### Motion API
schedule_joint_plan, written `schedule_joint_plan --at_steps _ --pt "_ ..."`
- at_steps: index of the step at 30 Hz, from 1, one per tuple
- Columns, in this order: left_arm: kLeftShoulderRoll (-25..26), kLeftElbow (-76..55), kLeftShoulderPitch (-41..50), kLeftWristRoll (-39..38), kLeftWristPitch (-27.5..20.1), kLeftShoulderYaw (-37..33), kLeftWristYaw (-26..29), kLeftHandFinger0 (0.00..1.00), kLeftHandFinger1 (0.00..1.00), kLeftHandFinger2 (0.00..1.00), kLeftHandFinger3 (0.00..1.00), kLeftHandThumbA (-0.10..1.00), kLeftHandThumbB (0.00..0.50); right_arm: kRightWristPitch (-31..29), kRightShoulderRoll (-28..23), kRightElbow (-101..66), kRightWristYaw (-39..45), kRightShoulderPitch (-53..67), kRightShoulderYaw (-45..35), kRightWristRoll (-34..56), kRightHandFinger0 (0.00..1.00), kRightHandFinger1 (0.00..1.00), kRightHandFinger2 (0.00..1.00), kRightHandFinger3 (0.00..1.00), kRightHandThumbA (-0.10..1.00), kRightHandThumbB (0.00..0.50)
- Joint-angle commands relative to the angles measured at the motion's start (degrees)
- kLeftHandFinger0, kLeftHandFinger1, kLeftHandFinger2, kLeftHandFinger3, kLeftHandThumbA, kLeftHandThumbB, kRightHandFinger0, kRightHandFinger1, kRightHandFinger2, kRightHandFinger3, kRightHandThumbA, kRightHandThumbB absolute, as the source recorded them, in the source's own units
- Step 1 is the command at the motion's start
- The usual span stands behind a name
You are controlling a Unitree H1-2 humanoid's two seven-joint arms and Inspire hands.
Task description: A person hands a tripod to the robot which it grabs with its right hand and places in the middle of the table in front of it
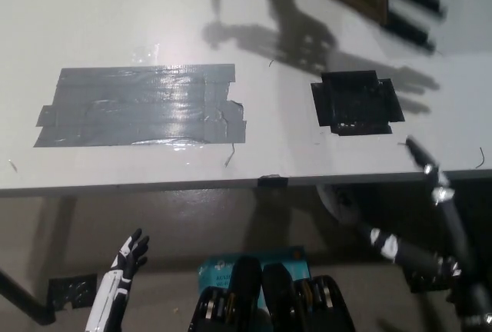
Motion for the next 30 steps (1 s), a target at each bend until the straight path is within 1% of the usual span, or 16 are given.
schedule_joint_plan --at_steps 1,3,4,7,9,10,12,13,16,18,19,21,26,28,30 --pt "1.03 -0.88 0.46 0.60 -5.67 -1.06 -0.80 1.00 1.00 1.00 1.00 1.00 0.316 6.34 -2.72 -11.60 1.32 -14.15 -2.18 -23.27 1.00 1.00 1.00 1.00 0.91 0.416" --pt "0.99 -0.68 0.25 0.37 -5.67 -1.19 -0.84 1.00 1.00 1.00 1.00 1.00 0.314 7.99 -3.24 -10.09 1.85 -17.57 -1.72 -25.95 1.00 1.00 1.00 1.00 0.92 0.417" --pt "1.04 -0.60 0.16 0.48 -5.67 -1.26 -0.72 1.00 1.00 1.00 1.00 1.00 0.316 8.87 -3.61 -8.72 2.19 -19.93 -1.17 -28.36 1.00 1.00 1.00 1.00 0.95 0.419" --pt "1.28 -0.59 -0.10 0.50 -5.67 -1.28 -0.92 1.00 1.00 1.00 1.00 1.00 0.307 10.74 -3.78 -4.65 2.14 -25.48 0.33 -32.40 1.00 1.00 1.00 1.00 0.96 0.411" --pt "1.34 -0.46 -0.54 0.56 -5.67 -1.38 -0.91 1.00 1.00 1.00 1.00 1.00 0.308 10.99 -3.91 -1.81 1.67 -28.36 1.26 -33.37 1.00 1.00 1.00 1.00 0.96 0.401" --pt "1.37 -0.43 -0.66 0.61 -5.67 -1.45 -0.92 1.00 1.00 1.00 1.00 1.00 0.308 11.25 -4.04 -0.71 1.60 -29.38 1.61 -33.97 1.00 1.00 1.00 1.00 0.98 0.397" --pt "1.36 -0.34 -0.98 0.72 -5.67 -1.62 -0.87 1.00 1.00 1.00 1.00 1.00 0.306 12.80 -4.16 1.84 1.77 -31.92 2.46 -35.60 1.00 1.00 1.00 1.00 1.00 0.406" --pt "1.44 -0.22 -1.09 0.74 -5.67 -1.76 -0.85 1.00 1.00 1.00 1.00 1.00 0.294 14.51 -4.19 4.33 2.55 -33.97 3.12 -36.05 1.00 1.00 1.00 1.00 1.00 0.406" --pt "1.43 -0.35 -0.99 0.93 -5.67 -1.84 -0.77 1.00 1.00 1.00 1.00 1.00 0.295 15.84 -4.15 9.34 1.42 -36.70 3.88 -36.26 1.00 1.00 1.00 1.00 0.99 0.395" --pt "1.55 -0.30 -1.04 0.71 -5.67 -1.91 -0.95 1.00 1.00 1.00 1.00 1.00 0.301 17.45 -4.22 13.92 0.59 -38.96 4.52 -37.06 1.00 1.00 1.00 1.00 1.00 0.408" --pt "1.59 -0.15 -1.22 0.55 -5.67 -1.90 -1.09 1.00 1.00 1.00 1.00 1.00 0.311 18.00 -4.23 17.30 -0.55 -40.46 4.59 -36.76 1.00 1.00 1.00 1.00 0.97 0.388" --pt "1.61 -0.17 -1.60 0.51 -5.67 -1.98 -1.23 1.00 1.00 1.00 1.00 1.00 0.312 18.92 -4.57 23.21 -2.02 -43.18 4.55 -35.91 1.00 1.00 1.00 1.00 0.95 0.386" --pt "1.81 -1.00 -1.69 0.12 -4.94 -2.08 -1.81 1.00 1.00 1.00 1.00 1.00 0.322 20.02 -5.45 32.19 -3.49 -47.30 4.75 -34.81 1.00 1.00 1.00 1.00 0.96 0.380" --pt "1.86 -0.50 -2.03 0.38 -5.60 -2.11 -1.70 1.00 1.00 1.00 1.00 1.00 0.309 19.62 -5.59 35.83 -4.57 -49.07 4.86 -34.07 1.00 1.00 1.00 1.00 0.91 0.378" --pt "1.87 -0.07 -2.47 0.47 -5.67 -2.18 -1.66 1.00 1.00 1.00 1.00 1.00 0.313 19.13 -5.65 40.04 -5.89 -51.11 5.08 -33.47 1.00 1.00 1.00 1.00 0.90 0.379"
